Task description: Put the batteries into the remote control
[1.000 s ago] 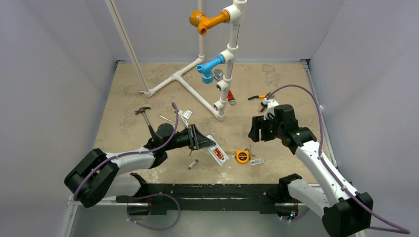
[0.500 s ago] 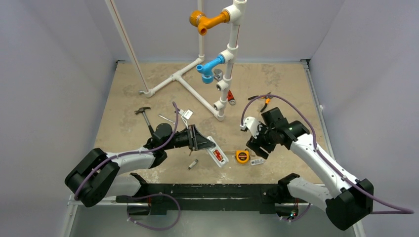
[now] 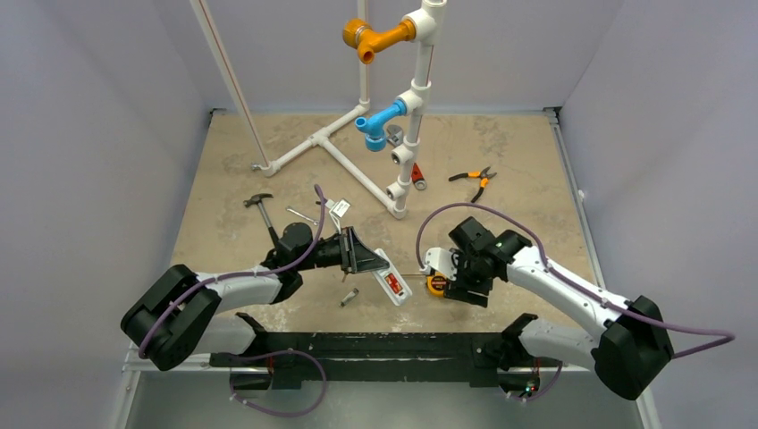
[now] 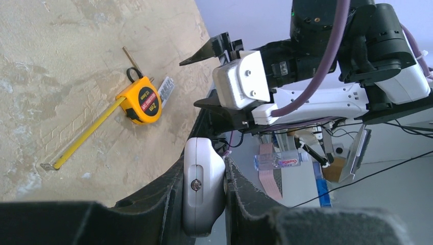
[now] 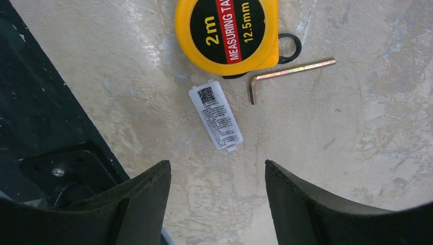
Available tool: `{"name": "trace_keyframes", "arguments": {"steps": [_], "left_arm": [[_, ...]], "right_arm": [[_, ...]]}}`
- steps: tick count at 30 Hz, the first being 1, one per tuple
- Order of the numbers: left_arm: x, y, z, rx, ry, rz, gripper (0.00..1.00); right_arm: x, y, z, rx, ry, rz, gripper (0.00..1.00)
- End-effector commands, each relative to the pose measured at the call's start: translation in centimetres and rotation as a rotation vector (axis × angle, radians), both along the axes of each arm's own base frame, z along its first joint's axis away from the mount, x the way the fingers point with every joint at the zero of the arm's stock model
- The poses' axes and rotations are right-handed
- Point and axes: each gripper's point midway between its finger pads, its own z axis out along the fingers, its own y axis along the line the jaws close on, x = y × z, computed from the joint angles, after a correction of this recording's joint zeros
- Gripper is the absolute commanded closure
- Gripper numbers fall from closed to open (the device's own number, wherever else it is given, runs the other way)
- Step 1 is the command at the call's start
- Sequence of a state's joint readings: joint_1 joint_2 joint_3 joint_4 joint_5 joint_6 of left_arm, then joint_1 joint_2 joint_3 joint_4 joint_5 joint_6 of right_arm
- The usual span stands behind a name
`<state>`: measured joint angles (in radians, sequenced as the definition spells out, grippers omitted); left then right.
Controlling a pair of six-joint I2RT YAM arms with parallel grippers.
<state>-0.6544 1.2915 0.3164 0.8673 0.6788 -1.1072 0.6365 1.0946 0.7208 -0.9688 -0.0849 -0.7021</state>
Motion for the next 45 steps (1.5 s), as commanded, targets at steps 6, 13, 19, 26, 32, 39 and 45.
{"name": "trace_keyframes", "arguments": {"steps": [6, 13, 19, 26, 32, 39, 45], "left_arm": [[0.5, -0.2, 2.0, -0.041, -0.058, -0.018, 1.0], [0.9, -0.2, 2.1, -0.045, -0.055, -0.011, 1.0], [0.8, 0.0, 1.7, -0.041, -0.046, -0.009, 1.0], [0.8, 0.1, 1.7, -0.041, -0.042, -0.004, 1.0], [0.8, 0.1, 1.7, -0.042, -0.04, -0.003, 1.0], [0.7, 0.2, 1.7, -0.041, -0.038, -0.005, 1.0], [0.6, 0.2, 1.7, -0.042, -0.04, -0.005, 1.0]], "right_arm": [[2.4, -0.4, -1.4, -0.092, -0.079, 0.058, 0.36], [3.0, -0.4, -1.9, -0.118, -0.086, 0.078, 0.4], [2.4, 0.2, -2.3, -0.099, -0.053, 0.096, 0.44], [1.6, 0.2, -2.8, -0.106, -0.036, 0.107, 0.46], [1.4, -0.2, -3.3, -0.133, -0.036, 0.1, 0.47], [1.3, -0.7, -4.0, -0.176, -0.02, 0.09, 0.51], [1.3, -0.8, -4.3, -0.196, -0.012, 0.082, 0.55]]}}
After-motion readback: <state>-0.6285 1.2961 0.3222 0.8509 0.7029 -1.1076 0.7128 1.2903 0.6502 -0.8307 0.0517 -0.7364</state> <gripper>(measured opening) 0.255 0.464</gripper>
